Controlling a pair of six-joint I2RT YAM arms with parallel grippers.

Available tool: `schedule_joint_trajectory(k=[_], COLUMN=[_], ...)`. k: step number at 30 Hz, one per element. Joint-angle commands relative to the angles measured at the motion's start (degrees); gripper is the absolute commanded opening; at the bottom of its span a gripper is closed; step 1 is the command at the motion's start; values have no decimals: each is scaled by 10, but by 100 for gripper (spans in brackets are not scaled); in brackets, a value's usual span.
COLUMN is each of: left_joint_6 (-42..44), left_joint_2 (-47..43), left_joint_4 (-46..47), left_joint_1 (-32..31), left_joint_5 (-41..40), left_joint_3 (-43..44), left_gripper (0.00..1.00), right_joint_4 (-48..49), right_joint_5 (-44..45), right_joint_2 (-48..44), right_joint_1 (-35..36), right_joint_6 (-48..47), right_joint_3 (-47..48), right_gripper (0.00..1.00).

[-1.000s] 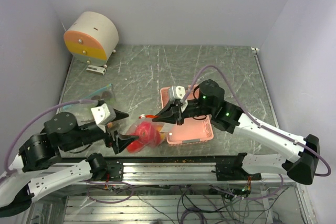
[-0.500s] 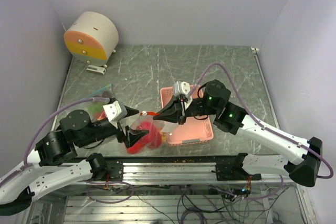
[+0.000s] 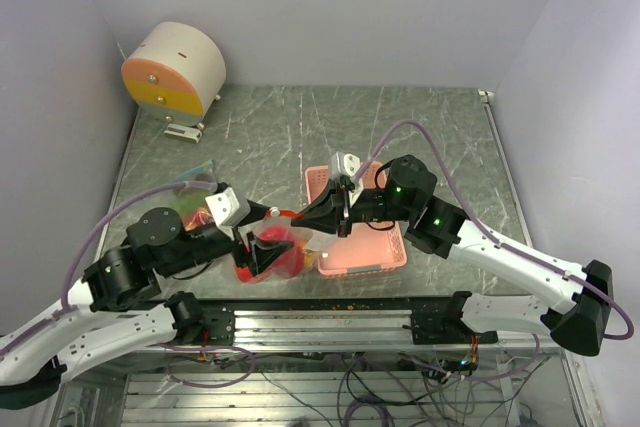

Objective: Place the food in the zip-top bag and seal the zipper
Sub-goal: Adjust the zipper food storage bag at the center of the board.

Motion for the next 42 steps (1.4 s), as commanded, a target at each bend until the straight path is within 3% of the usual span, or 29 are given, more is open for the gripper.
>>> schedule_joint_trajectory(k=[1,3,5,8,10,11,18,20,22,28,33,42], left_joint_6=[-2,1,6,11,10,11,-7,-13,-13,-7,13,22], left_joint_2=[34,46,56,66,71,72,58,50,41,20,37,85], left_joint_4=[31,32,36,36,31,27,-1,-8,-16,-22,-41,-68], left_joint_1=[2,2,1,2,2,2,1,1,2,1,1,2], left_joint_5=[17,20,34,51,54,54,26,12,11,48,124,105], left_joint_3=[-2,-3,-5,-5,-2,0,9,12,16,15,22,18], left_gripper=[81,77,65,37,14,8,7,7,7,7,7,7], right_joint_4=[35,33,29,25,22,19,-4,-4,-4,44,51,109], right_joint_5=[3,-4,-8,0,8,12,60,73,74,16,-61,-150], right_joint_2=[-4,-7,-10,-15,-19,-20,-36,-47,-59,-78,-39,39], right_joint_1=[-2,-2,-2,-2,-2,-2,-2,-2,-2,-2,-2,-2], right_joint_6=[14,12,9,7,4,3,-20,-28,-39,-50,-50,-5], right_joint_3=[-1,-1,-1,-2,-3,-4,-5,-7,-8,-10,12,27], right_gripper=[0,0,0,0,0,0,1,24,40,60,63,65])
